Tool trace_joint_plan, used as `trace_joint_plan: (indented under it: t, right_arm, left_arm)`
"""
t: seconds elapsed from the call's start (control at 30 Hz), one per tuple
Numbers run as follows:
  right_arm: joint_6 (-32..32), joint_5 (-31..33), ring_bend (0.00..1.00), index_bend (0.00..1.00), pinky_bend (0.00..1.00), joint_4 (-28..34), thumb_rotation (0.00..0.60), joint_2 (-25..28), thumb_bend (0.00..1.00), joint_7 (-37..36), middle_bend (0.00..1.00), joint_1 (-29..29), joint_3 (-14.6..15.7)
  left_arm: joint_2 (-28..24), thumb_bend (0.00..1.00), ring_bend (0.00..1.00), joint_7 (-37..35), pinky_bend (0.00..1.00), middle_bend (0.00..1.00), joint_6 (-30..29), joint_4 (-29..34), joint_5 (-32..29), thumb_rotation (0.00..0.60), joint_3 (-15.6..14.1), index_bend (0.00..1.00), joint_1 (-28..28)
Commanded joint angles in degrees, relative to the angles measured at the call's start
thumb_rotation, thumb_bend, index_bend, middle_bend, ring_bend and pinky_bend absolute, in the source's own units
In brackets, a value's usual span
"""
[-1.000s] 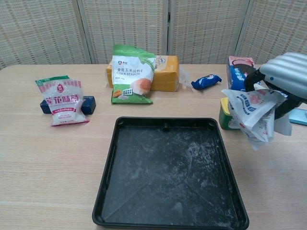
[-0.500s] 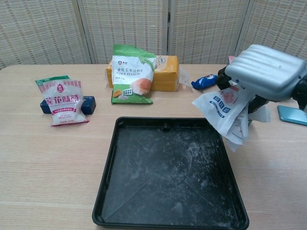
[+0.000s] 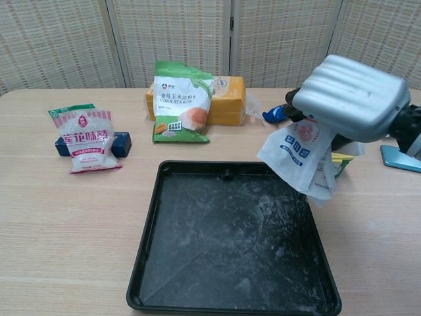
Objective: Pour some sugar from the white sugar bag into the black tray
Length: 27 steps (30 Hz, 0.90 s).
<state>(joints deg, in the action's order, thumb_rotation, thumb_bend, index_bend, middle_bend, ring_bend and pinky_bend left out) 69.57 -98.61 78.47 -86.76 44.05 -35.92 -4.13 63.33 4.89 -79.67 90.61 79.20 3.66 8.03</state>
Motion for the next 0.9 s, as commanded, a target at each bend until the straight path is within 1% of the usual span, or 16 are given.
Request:
trace_joint_plan:
  t: [0.03, 0.17, 0.5, 0.9]
  right_arm:
    - [0.68, -0.73, 0.96, 0.81, 1.00, -0.31, 0.600, -0.69, 0.20, 1.77, 0.68, 0.07, -0.05]
    - [1.24, -2.03, 0.96, 0.81, 1.00, -0.98, 0.600, -1.40, 0.20, 3.66, 0.68, -0.08, 0.16]
    - [1.69, -1.79, 0.97, 0.81, 1.00, -0.68, 0.600, -1.50, 0.20, 2.90, 0.68, 0.27, -0.07]
    - [1.49, -2.59, 0.97, 0.81, 1.00, 0.10, 0.600, -1.17, 0.20, 4.01, 0.68, 0.24, 0.13]
  left_arm:
    - [-0.07, 0.17, 0.31, -0.22, 0.00, 0.00, 0.03, 0.00, 0.04, 0.600, -0.01, 0.00, -0.02]
    - [-0.17, 0.17, 0.31, -0.47, 0.00, 0.00, -0.02, 0.03, 0.18, 0.600, -0.04, 0.00, -0.07]
    - [-0.22, 0.17, 0.31, -0.47, 0.00, 0.00, -0.08, -0.07, 0.19, 0.600, 0.01, 0.00, -0.12]
    - [-0.19, 0.17, 0.31, -0.43, 0.00, 0.00, -0.22, 0.03, 0.30, 0.600, 0.01, 0.00, -0.19]
